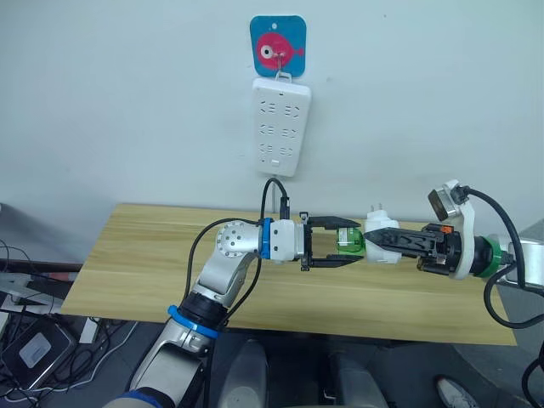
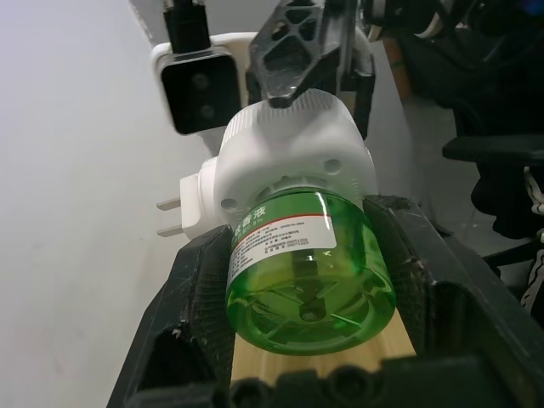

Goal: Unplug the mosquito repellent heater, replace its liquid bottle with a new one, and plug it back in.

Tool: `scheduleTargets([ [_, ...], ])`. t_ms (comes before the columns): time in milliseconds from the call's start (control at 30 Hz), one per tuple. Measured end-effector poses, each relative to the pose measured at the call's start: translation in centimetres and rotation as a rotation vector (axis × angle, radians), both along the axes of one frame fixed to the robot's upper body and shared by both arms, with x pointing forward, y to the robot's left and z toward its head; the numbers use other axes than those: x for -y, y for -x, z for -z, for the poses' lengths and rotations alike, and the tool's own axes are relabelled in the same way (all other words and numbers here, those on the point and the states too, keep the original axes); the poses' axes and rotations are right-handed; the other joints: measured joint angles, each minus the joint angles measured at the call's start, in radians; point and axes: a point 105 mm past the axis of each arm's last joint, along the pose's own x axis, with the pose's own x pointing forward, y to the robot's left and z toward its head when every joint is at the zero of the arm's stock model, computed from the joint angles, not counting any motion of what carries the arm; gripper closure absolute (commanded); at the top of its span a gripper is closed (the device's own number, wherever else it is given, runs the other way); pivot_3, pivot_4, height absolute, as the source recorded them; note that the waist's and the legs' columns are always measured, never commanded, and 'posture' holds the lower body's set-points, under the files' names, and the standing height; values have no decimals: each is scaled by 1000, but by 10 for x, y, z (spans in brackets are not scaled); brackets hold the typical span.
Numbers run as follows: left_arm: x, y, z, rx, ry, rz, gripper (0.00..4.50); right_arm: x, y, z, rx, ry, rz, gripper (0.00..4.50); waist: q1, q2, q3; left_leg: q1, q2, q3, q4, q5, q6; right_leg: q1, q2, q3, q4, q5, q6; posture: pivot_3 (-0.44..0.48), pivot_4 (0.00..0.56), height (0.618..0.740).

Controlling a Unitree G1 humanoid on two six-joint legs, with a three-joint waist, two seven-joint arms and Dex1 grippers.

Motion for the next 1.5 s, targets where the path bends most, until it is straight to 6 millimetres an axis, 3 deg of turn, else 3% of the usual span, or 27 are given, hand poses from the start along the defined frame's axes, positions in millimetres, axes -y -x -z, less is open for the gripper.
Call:
scheduleTargets([
  [67,0,1,0,9,-2,2,2234,0,-1,0,-3,0,0,32,1,0,0,0,0,0,0,0,0,0,0,0,0,0,0,278,218,740],
  [200,2,1,-1,15,5,6,2234,3,-1,2,-19,6,1,1252,2,0,0,0,0,0,0,0,0,0,0,0,0,0,0,279,219,740],
  [233,2,2,-1,18,6,7,2234,4,0,2,-20,13,-3,1381,2,0,1,0,0,0,0,0,0,0,0,0,0,0,0,279,220,740],
  [567,5,0,-1,17,9,11,2234,6,1,0,-18,26,-6,1371,1,0,1,0,0,0,0,0,0,0,0,0,0,0,0,276,220,740],
  [633,6,0,-2,-49,6,16,2234,6,0,0,-18,31,-2,1371,1,-1,1,0,0,0,0,0,0,0,0,0,0,0,0,274,219,740],
  [767,8,-1,-3,-467,-34,80,2234,7,2,-4,5,78,-10,1371,-4,-1,3,0,0,-2,0,0,0,0,0,-2,1,0,1,272,221,740],
  [967,-8,6,-11,-1178,-165,265,2234,-8,14,-10,39,92,-118,1371,-27,-3,7,-1,0,-3,0,0,0,0,0,-3,0,-1,2,264,225,740],
  [1067,-9,4,-13,-1360,-173,307,2234,-9,14,-13,54,93,-123,1371,-30,-6,10,-1,0,-3,0,0,0,0,0,-3,0,-1,2,259,226,740],
  [1300,-12,-5,-10,-1424,-135,266,80,-8,12,-13,51,94,-114,1371,-30,-8,15,-1,0,-3,0,0,0,0,0,-3,0,-1,2,258,224,740],
  [1400,-17,-12,-10,-1421,-106,230,35,-8,12,-14,52,89,-117,1371,-30,-8,16,-1,0,-2,0,0,0,0,0,-3,0,-1,2,260,225,740],
  [1500,-37,-27,-8,-1361,-69,121,35,-6,10,-15,50,79,-109,1371,-31,-8,18,-1,0,-2,0,0,0,-1,0,-3,1,-1,2,267,224,740],
])
